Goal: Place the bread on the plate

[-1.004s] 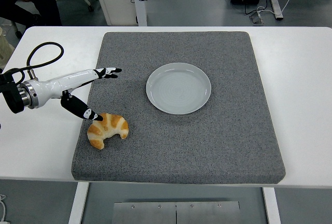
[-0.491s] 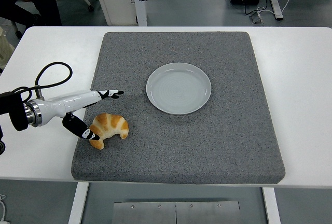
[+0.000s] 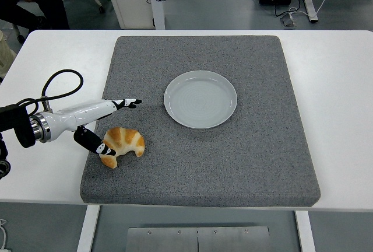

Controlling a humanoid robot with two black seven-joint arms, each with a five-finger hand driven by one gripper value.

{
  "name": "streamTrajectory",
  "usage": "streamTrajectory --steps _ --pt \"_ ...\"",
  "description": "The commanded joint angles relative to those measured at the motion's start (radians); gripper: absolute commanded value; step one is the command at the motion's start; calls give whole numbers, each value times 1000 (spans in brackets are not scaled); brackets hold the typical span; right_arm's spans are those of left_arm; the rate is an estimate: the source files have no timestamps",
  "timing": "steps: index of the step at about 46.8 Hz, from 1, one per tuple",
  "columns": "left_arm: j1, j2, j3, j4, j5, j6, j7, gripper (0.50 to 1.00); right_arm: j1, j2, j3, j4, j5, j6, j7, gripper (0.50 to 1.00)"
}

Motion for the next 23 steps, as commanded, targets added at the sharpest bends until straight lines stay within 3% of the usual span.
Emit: streamTrajectory --steps 1,23 --pt "1 -1 -2 0 0 0 0 972 0 0 1 0 -1 0 0 1000" --pt "37 -73 -2 21 9 44 11 971 0 0 -1 0 0 0 0 1000"
